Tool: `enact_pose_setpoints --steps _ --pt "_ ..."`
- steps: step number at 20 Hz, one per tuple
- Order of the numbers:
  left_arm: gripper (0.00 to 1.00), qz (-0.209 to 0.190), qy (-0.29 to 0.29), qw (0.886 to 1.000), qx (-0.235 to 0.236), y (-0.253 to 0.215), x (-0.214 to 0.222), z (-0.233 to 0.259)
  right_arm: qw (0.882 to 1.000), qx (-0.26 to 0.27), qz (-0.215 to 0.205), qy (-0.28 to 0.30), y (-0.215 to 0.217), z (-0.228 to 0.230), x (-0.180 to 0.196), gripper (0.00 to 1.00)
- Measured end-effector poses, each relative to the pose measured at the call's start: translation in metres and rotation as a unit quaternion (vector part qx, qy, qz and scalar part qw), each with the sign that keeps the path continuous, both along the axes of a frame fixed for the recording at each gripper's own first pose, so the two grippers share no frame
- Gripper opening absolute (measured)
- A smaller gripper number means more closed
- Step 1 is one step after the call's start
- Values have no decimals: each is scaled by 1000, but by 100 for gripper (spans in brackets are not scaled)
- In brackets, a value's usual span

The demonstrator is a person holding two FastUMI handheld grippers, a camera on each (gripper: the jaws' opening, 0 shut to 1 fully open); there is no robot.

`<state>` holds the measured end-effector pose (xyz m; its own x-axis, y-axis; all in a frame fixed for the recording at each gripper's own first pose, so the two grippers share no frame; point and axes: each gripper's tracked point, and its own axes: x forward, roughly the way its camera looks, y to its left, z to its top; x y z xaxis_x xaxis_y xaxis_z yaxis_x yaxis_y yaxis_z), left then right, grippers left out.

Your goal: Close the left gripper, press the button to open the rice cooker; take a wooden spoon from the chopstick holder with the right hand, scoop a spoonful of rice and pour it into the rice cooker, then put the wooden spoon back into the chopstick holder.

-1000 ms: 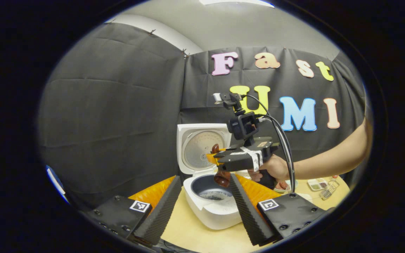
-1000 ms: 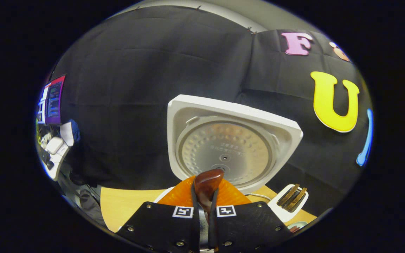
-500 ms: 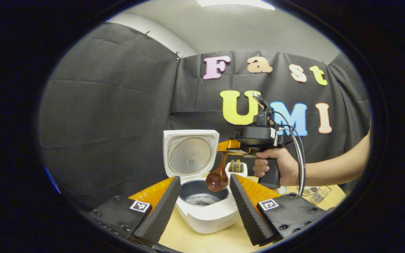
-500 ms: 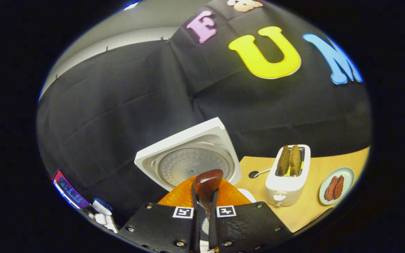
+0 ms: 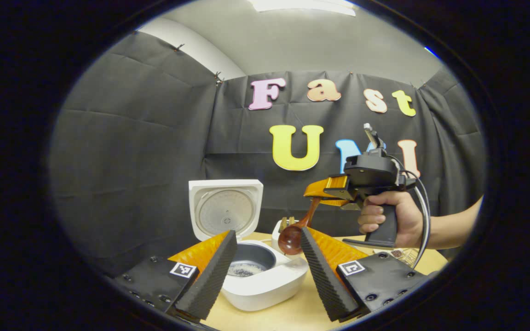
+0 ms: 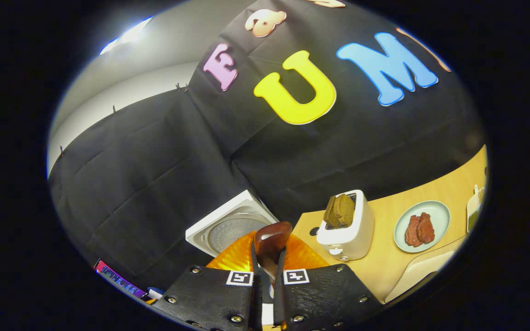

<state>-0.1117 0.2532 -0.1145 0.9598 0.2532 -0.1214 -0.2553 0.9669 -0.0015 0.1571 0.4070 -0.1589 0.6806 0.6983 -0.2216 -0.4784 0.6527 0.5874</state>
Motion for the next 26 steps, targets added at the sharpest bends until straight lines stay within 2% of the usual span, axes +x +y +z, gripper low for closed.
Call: enact_pose_setpoints --steps 6,7,13,14,16,23,24,26 --pt "100 -49 -5 999 5 -46 20 7 998 4 -65 3 -99 14 -6 10" --pt "93 -57 -5 998 5 -54 23 7 997 -1 -71 1 -111 12 -7 10" --pt "93 -95 -6 995 -5 -99 39 9 993 -3 -121 1 -185 17 -11 10" --pt "99 -102 -6 995 -3 -107 42 10 992 -4 -130 1 -198 18 -12 10" --pt "93 -116 -4 993 5 -121 49 9 989 -6 -148 0 -224 19 -15 10" --pt "93 -142 -3 990 22 -154 61 11 980 -13 -196 4 -303 15 -25 10" --pt "100 -145 -1 989 24 -158 64 11 979 -14 -202 4 -312 14 -26 10" --pt "98 -150 1 988 26 -166 68 9 977 -16 -215 4 -329 12 -29 10"
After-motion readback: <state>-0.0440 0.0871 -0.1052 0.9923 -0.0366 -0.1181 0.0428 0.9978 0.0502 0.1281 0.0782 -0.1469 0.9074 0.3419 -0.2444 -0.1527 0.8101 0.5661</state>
